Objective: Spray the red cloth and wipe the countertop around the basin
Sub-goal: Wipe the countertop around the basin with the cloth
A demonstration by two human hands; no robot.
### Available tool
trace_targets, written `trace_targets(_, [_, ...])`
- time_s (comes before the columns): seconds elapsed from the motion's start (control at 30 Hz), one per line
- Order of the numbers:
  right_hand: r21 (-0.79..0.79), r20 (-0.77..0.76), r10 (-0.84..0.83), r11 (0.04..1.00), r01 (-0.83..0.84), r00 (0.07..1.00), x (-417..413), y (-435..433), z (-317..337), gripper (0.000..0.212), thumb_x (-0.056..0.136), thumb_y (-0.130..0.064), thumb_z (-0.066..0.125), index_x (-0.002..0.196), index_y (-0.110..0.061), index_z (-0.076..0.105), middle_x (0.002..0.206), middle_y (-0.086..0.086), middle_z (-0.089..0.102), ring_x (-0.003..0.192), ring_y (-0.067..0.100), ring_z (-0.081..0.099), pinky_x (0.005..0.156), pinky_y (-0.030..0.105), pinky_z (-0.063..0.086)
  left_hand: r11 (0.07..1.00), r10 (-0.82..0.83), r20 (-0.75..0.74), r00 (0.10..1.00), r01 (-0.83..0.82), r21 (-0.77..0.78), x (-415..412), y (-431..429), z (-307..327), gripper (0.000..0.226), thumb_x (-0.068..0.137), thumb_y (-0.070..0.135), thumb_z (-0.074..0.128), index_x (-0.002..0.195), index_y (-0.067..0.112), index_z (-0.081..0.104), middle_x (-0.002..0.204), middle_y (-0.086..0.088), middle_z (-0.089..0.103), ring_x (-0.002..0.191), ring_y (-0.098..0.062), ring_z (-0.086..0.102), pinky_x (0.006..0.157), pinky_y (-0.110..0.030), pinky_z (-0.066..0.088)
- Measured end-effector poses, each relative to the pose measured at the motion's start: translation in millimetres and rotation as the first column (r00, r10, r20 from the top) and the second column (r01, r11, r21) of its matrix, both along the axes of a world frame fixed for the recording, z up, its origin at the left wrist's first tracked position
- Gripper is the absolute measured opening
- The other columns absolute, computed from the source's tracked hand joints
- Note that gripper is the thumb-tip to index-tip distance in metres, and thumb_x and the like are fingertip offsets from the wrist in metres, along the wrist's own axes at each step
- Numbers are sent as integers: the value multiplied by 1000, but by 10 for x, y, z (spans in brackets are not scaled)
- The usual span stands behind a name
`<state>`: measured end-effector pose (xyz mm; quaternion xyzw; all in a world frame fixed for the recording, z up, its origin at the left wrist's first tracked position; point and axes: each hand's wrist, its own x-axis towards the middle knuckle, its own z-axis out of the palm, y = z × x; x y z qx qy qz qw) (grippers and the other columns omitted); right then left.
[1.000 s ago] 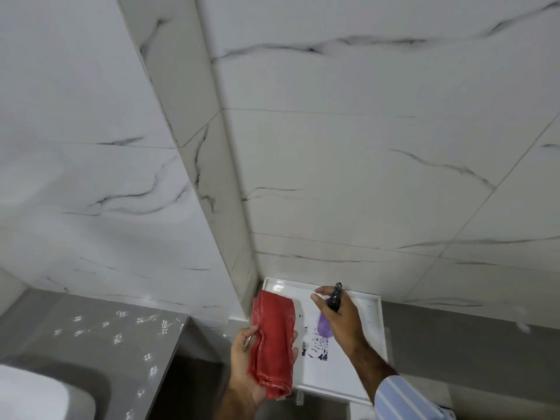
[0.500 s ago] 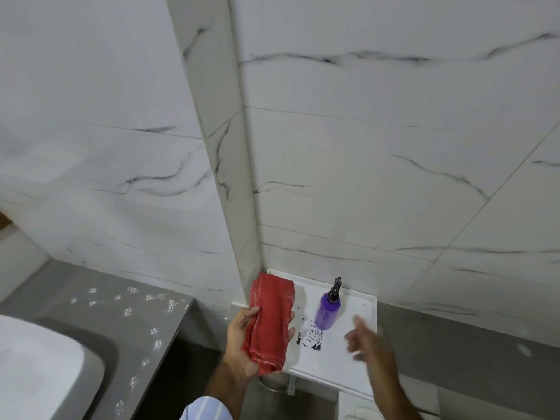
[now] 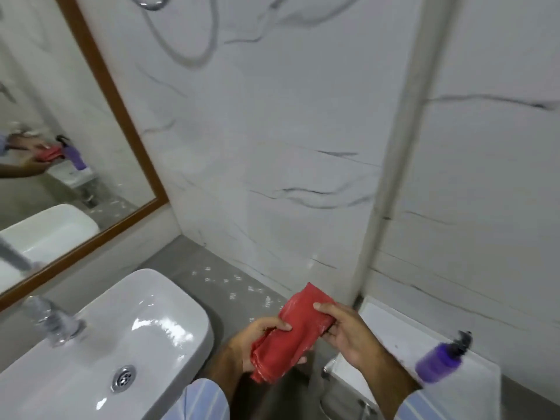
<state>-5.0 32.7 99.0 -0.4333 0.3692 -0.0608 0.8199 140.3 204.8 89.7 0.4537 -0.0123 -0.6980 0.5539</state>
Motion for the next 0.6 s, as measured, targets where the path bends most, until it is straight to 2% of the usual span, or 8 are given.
trace_targets(0.1, [-26,-40,96,995,-97,995,519,95,-29,46,81,-8,80,125,-1,68,119,21,77,108,32,74,92,42,62,995,-65,270,961,42,89,622,193,70,53,80,14,77,131,2,64,131,-26,69,112,-38,68,111,-51,48])
trace_targets(0.17, [-93,-72,176,979,-182,982,946,151,-18,53,74,-14,86,122,0,70,118,23,76,108,36,73,103,51,56,992,-99,402,910,59,110,1099,333,92,51,78,15,81,126,2,69,125,-23,73,111,-38,71,109,-51,51])
trace_targets(0.2, [-139,-86,203,967,-214,975,1083,159,19,55,70,-18,88,119,0,71,115,24,77,105,36,74,104,53,55,989,-135,476,869,88,121,1260,366,138,48,78,17,83,122,4,72,123,-23,74,112,-38,71,107,-51,53])
trace_targets(0.27, [-254,-150,257,923,-289,955,1530,185,45,45,72,-19,89,110,-1,74,107,23,79,95,34,76,94,49,59,984,-168,622,765,92,152,1691,467,195,33,73,21,88,104,13,81,106,-13,81,96,-29,77,90,-37,62])
trace_targets(0.33, [-358,-212,294,864,-354,932,1947,186,88,26,79,-13,85,102,-3,76,98,21,81,84,30,78,79,39,63,983,-175,735,656,76,166,2091,508,242,12,73,21,90,79,26,81,79,6,79,72,-11,73,68,-20,56])
trace_targets(0.37, [-401,-243,307,832,-384,920,2141,190,100,22,80,-11,84,100,-5,77,96,20,81,82,28,78,76,37,64,983,-173,777,605,60,171,2279,529,247,14,74,19,89,74,28,78,73,12,76,68,-6,70,65,-17,53])
trace_targets(0.5, [-560,-371,356,650,-513,857,2810,232,69,23,75,-6,84,94,-18,77,90,7,83,84,22,80,81,41,66,966,-246,856,454,47,253,2971,580,124,19,75,23,88,92,21,79,81,11,77,77,-8,71,77,-22,55])
trace_targets(0.6, [-675,-500,403,373,-637,766,3295,315,-55,27,66,-19,80,89,-30,75,77,-8,77,69,0,73,68,21,60,907,-420,872,253,91,411,3410,546,-34,25,78,20,83,103,16,77,88,5,73,83,-14,65,72,-20,45])
